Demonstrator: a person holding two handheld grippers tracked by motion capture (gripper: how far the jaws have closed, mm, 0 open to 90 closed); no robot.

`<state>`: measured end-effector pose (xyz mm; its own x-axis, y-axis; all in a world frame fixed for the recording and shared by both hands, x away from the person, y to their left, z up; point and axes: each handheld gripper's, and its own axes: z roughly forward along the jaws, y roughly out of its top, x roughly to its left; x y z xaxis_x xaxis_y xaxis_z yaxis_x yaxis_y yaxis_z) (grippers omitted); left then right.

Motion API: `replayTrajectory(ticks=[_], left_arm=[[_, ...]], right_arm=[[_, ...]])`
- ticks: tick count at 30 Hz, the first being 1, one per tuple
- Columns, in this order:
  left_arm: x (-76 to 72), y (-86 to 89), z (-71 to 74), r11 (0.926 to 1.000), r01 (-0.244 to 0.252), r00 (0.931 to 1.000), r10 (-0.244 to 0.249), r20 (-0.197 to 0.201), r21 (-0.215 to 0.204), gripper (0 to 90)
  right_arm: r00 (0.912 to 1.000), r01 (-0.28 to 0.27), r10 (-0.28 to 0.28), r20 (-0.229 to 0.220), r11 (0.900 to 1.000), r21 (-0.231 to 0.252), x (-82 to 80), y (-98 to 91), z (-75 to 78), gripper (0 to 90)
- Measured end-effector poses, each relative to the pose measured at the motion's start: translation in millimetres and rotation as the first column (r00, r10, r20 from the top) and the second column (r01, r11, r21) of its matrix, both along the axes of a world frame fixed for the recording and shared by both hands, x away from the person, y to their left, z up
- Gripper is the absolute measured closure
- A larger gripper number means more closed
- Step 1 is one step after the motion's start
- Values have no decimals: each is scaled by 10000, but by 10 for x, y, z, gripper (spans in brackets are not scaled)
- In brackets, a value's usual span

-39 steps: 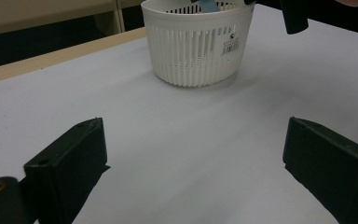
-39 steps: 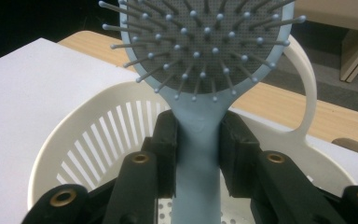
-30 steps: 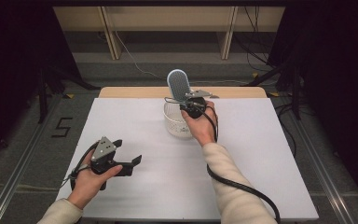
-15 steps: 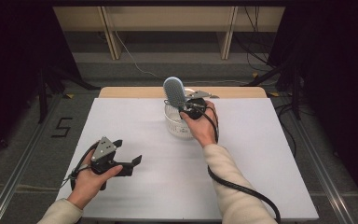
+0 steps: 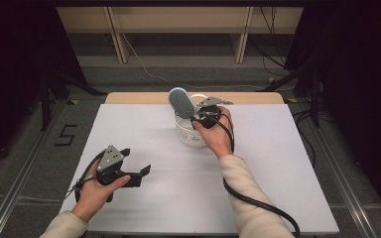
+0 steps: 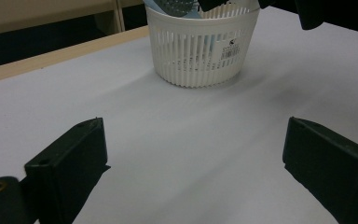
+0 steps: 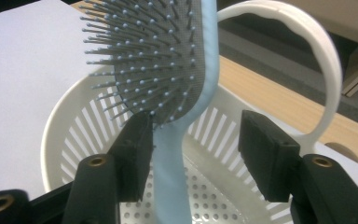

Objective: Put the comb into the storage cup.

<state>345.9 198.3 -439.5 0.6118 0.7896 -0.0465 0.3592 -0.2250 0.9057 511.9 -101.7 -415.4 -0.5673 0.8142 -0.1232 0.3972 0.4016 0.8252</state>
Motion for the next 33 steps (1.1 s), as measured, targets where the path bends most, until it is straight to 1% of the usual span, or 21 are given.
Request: replayTrajectory(ticks=[1,2,5,9,11,15,19,25,33], left_arm=[[-1,-2,2,10000,2,10000,-2,5,5,59],[-1,-4,0,10000,9,10000,-9,7,4,59],[-1,-5,-1,10000,5,10000,-5,8,9,59],[-1,-4,-1,10000,9,10000,-9,5,23,59],[-2,-3,1,10000,1,10000,-1,7,23,59],[-2,-4,0,10000,8,10000,-8,1,28,59],[-1,-4,-2,10000,8,10000,-8,-21,48,62],[-2,-6,-5,10000,-36,10000,37,-47,50,65],[0,-2,-5,10000,-52,10000,53,-63,76,66]], right_arm=[[10000,-14,14,67,10000,16,-10,-7,5,431],[9999,-73,74,145,9999,-79,-22,-15,16,424],[9989,-179,178,431,9998,15,-40,-24,73,403],[9976,-194,185,662,9997,128,-61,-34,169,387],[9975,-226,213,678,9996,186,-66,-43,197,375],[9978,-381,361,561,9986,358,-76,-69,233,349],[9975,-626,606,362,9964,575,-84,-113,273,306],[9954,-929,915,292,9945,477,-108,-212,337,249],[9941,-1061,1053,279,9939,290,-153,-324,400,250]])
